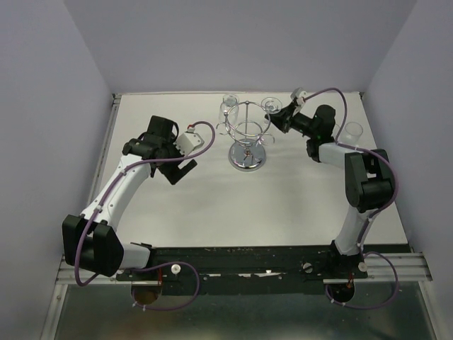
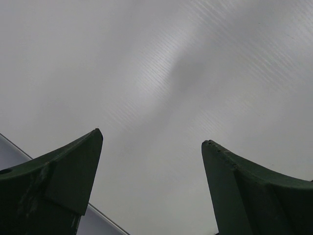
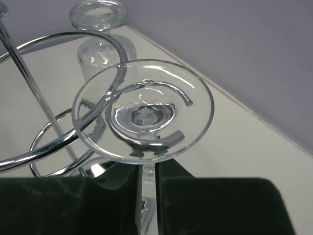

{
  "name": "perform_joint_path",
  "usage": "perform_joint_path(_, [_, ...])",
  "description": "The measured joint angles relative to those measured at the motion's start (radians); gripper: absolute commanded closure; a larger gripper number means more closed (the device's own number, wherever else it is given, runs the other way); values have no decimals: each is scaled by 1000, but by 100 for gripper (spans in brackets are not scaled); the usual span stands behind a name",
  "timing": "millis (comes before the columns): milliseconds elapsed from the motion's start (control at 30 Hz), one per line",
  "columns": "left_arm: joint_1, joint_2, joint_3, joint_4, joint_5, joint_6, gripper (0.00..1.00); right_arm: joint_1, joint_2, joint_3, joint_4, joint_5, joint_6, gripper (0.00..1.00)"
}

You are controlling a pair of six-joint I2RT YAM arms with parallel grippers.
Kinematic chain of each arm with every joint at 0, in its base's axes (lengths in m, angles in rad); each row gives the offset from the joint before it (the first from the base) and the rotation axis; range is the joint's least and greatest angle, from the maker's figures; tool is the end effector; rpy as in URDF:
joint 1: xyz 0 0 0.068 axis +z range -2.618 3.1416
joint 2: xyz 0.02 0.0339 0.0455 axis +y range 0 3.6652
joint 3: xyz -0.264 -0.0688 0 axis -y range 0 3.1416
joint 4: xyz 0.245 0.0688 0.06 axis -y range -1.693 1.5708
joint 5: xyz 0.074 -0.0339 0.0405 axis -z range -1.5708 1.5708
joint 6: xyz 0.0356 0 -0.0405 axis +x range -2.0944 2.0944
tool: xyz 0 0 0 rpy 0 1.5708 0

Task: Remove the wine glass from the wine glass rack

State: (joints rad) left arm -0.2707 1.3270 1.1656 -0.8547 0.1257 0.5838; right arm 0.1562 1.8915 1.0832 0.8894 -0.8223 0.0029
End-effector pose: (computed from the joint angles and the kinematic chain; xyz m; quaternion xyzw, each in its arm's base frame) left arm 0.2545 -0.0752 0.2966 0.4134 0.8665 -0.0171 0.2793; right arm 0.4046 0.0901 0.2363 -0.3405 0.5970 0.3236 0.6503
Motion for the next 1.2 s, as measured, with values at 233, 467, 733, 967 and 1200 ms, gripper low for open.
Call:
perform_joint_path(233, [0, 0, -19, 8, -1, 0, 1, 0, -1, 6, -14, 61, 3, 99])
perform_joint_path(467, [0, 0, -38, 29, -1, -1, 1, 2, -11, 6, -16, 75, 1, 99])
perform_joint_path(733, [-2, 0, -50, 46, -1, -8, 1, 2, -16, 6, -21, 100, 0, 99])
perform_joint_path(967, [-5, 0, -51, 48, -1, -8, 1, 2, -16, 11, -35, 102, -5, 99])
perform_joint_path(1200, [-5, 0, -63, 70, -1, -12, 1, 2, -16, 40, -76, 109, -21, 99])
